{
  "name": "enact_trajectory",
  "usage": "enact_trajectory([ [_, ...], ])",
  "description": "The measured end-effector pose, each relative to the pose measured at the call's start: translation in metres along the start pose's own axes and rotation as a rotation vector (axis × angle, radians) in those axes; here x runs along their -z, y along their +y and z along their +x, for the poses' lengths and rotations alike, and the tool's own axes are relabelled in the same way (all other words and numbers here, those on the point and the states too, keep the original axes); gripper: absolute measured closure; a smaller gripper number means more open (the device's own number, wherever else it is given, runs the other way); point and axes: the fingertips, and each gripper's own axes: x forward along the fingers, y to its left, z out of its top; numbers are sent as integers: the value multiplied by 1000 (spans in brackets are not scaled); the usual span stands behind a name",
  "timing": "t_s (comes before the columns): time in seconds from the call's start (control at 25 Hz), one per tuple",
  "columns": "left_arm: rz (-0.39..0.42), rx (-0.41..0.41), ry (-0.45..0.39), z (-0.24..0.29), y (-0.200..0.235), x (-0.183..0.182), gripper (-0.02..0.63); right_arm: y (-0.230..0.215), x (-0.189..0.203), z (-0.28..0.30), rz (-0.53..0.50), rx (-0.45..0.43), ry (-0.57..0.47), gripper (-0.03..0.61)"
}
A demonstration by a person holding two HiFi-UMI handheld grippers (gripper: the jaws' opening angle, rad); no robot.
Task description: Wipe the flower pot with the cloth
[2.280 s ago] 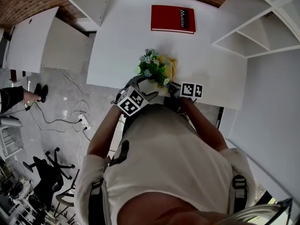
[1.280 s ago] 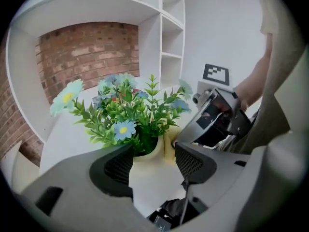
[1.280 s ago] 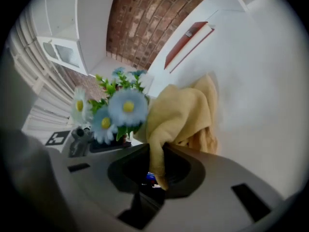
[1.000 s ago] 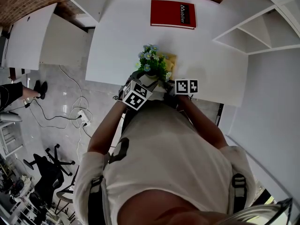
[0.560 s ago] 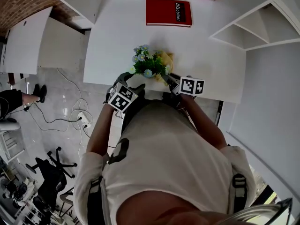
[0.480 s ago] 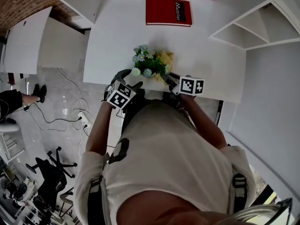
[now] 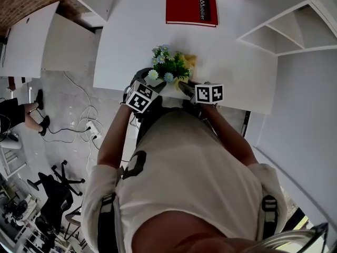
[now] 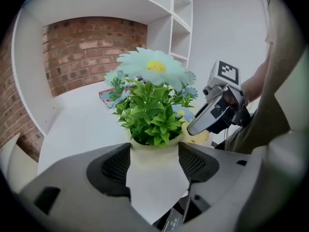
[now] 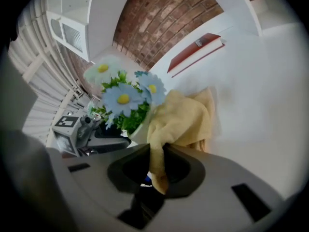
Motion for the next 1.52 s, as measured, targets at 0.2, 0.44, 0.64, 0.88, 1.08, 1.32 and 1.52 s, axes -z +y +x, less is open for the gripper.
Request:
enact_trajectory([
  [0.2,-54,-43,12,-1,-4,1,298,-8,8,8,40,-5,23,508],
  [0.44,-140,-67,22,-5,-13,6,298,-11,8,3,10,24,31,508],
  [0.64,-102,-37,47,-8,-22,13,298,4,-14,-11,9,13,-38,508],
  [0.88,-140,-57,35,-9,-2,16,296,26,-47,-26,52,-113,-162,508],
  [1.08,-145,-34,26,4,-8,18,295,24,-21,-15,54,-127,-102,508],
  [1.32,-193,-71,51,3,-19,16,299,3,6,0,58,-59,-5,508],
  [1.52,-184,-26,87,-3,-35,23,299,-12,10,3,63,-5,7,508],
])
